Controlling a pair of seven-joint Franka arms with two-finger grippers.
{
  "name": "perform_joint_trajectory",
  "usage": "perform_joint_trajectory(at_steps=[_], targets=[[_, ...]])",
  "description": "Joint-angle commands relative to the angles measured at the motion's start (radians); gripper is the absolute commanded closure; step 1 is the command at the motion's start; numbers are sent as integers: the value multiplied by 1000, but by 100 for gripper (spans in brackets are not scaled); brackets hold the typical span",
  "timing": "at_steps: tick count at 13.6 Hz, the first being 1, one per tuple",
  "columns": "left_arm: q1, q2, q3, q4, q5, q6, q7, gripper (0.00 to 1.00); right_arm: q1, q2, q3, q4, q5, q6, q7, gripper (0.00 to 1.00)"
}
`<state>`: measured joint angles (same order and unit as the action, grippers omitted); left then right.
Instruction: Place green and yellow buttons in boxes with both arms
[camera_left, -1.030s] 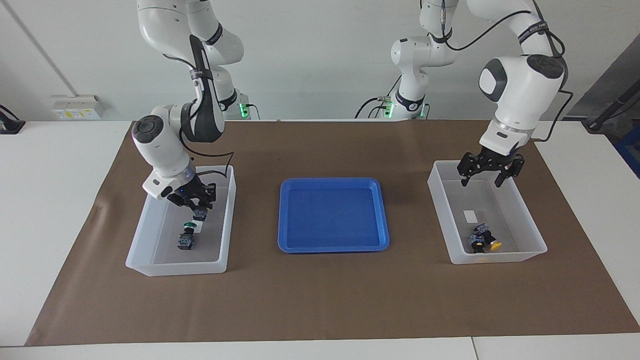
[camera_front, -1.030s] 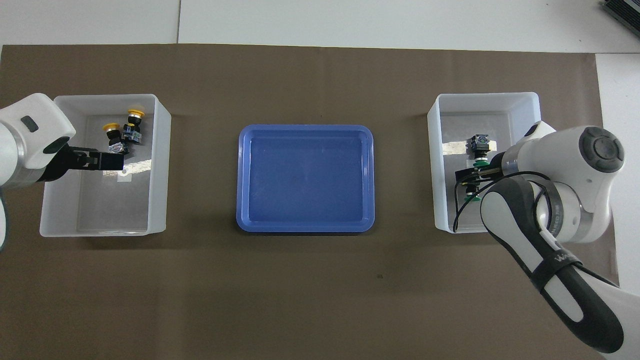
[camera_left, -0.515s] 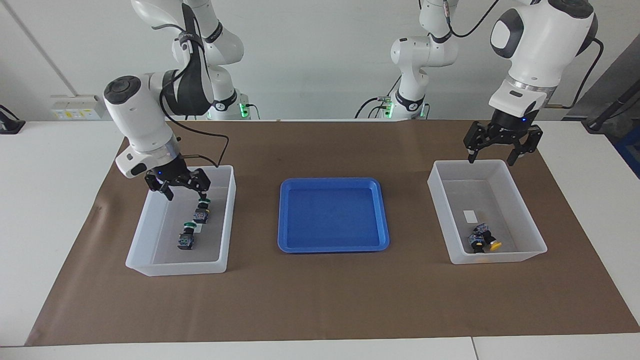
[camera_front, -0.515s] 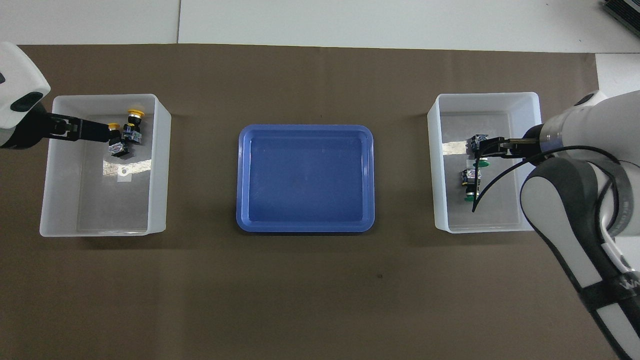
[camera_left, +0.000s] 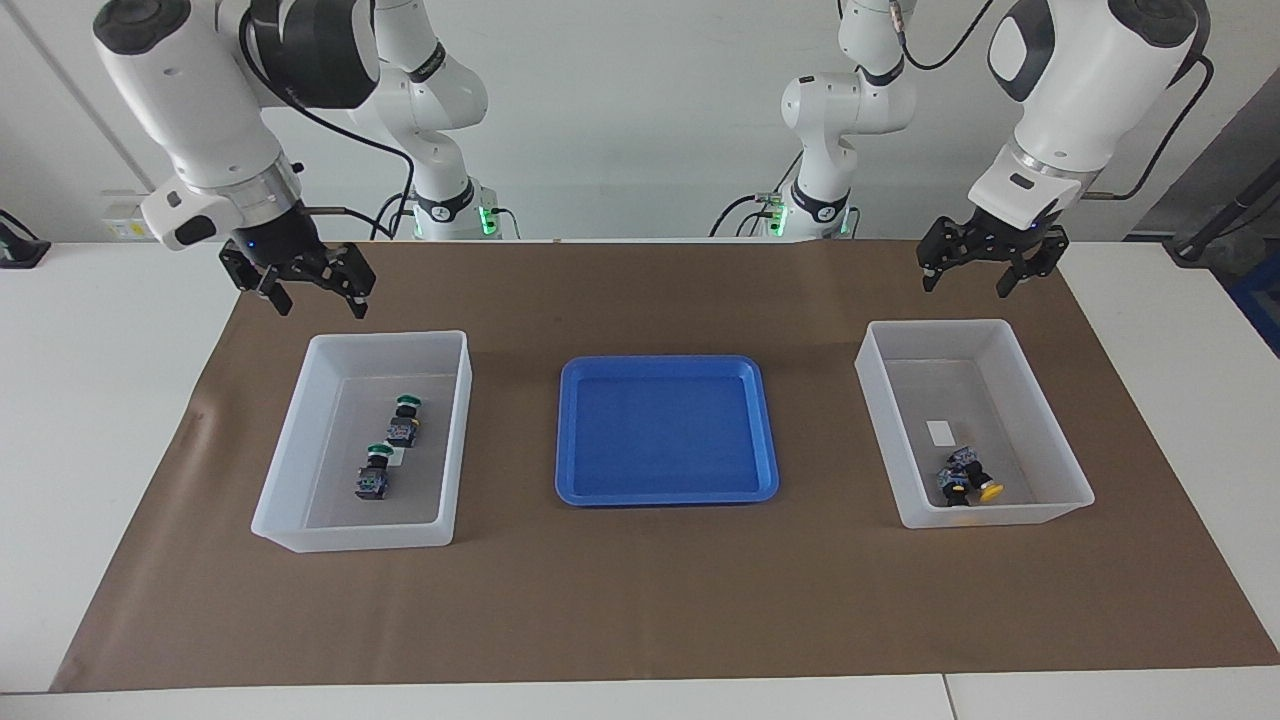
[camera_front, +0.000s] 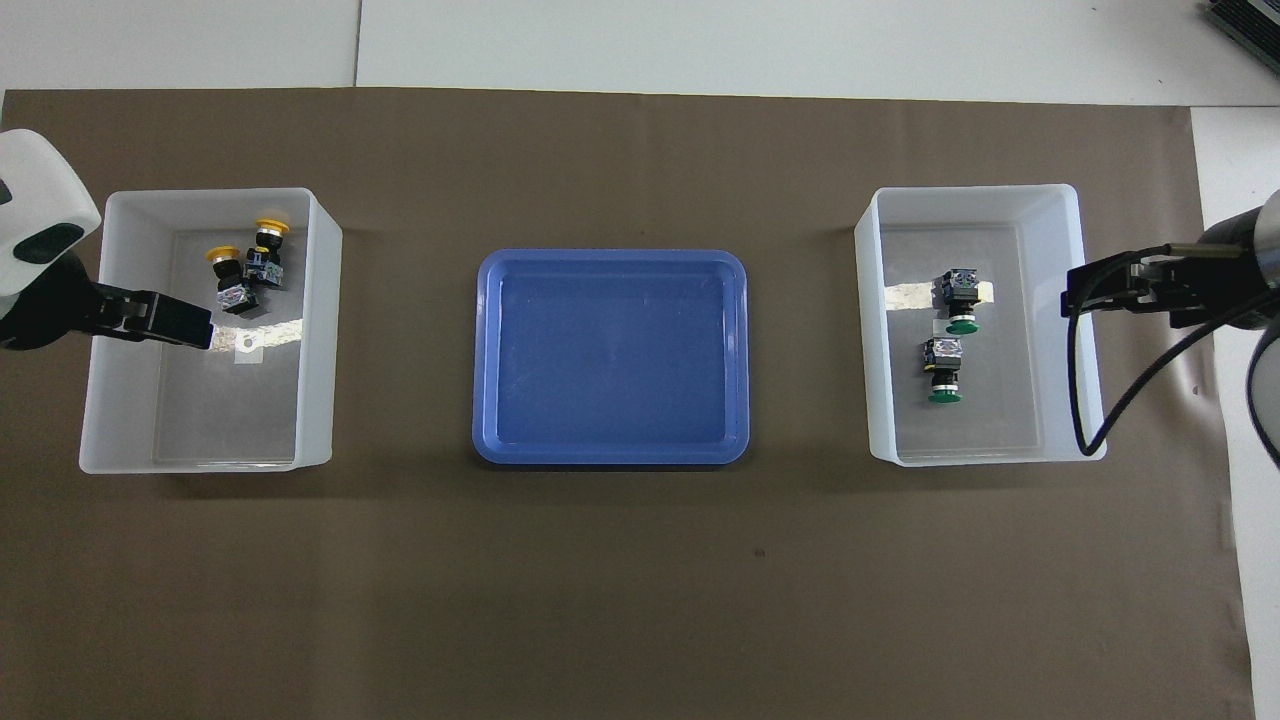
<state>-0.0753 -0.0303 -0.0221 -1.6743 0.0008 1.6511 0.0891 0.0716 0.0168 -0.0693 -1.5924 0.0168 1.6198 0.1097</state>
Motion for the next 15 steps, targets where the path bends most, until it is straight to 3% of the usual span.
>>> perform_joint_trajectory(at_steps=[1,5,15], targets=[[2,-29,10,-10,16,-31,-3,0,-13,12,2,80,-11,-95,-5,0],[11,-2,18,63,7,-72,-5,0,-41,-66,-3,65,-12,-166,-67,0],[34,-7,19,68,7,-62,-6,0,-15,-66,11,55,-71,-146,-111,0]])
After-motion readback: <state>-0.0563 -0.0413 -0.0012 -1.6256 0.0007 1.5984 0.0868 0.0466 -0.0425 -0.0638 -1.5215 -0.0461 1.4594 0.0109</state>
